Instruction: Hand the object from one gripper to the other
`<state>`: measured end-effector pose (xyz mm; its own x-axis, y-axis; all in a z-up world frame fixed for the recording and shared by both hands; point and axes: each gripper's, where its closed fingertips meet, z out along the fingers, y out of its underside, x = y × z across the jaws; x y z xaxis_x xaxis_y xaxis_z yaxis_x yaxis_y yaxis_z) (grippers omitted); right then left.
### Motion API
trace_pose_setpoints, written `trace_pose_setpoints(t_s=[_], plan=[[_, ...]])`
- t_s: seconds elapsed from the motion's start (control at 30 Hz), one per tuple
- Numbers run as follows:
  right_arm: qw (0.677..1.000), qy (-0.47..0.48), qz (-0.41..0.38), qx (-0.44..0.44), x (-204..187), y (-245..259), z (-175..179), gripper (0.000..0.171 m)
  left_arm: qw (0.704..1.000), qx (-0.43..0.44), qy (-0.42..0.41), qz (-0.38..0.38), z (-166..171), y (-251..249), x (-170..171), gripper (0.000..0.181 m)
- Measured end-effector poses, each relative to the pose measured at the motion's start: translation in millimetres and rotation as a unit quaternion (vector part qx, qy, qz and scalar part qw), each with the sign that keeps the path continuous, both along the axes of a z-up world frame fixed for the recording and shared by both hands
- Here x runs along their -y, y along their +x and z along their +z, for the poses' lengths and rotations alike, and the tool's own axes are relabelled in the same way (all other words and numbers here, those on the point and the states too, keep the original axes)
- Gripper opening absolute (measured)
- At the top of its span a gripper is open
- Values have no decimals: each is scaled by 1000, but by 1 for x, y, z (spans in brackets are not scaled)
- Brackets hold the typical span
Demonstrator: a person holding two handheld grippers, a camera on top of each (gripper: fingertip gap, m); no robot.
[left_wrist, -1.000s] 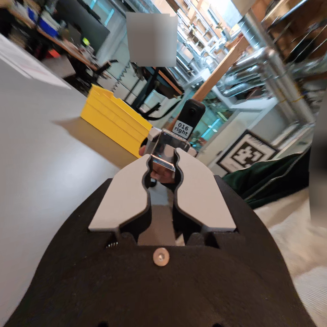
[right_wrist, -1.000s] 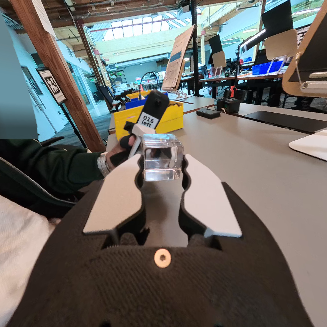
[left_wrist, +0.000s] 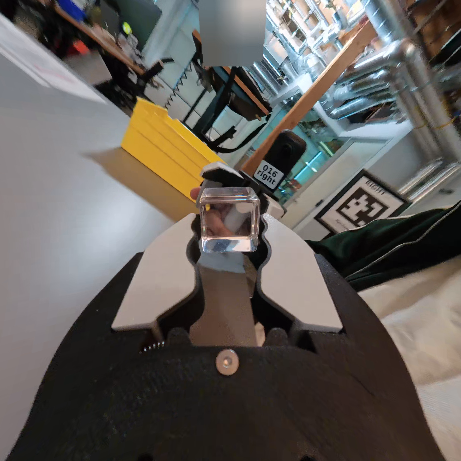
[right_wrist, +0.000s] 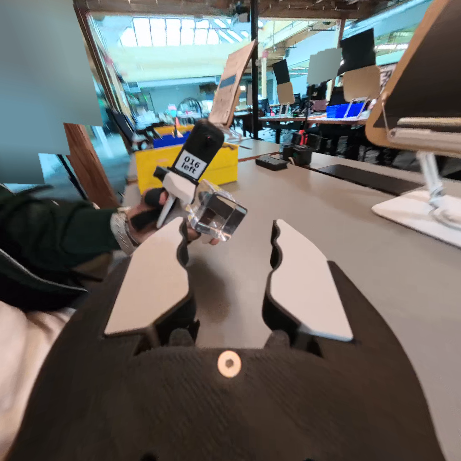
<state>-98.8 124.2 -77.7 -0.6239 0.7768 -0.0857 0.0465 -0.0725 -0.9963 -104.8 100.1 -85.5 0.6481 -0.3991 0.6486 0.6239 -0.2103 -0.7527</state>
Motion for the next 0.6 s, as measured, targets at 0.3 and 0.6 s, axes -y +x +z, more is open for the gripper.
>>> trace_pose_setpoints(t_s=[0.3,0.6], plan=[[983,-158,75,59,0,6,10,55,994,-97,45,4,6,19,-2,43],[979,-141,131,72,23,14,6,47,991,-118,65,-10,9,32,-3,43]])
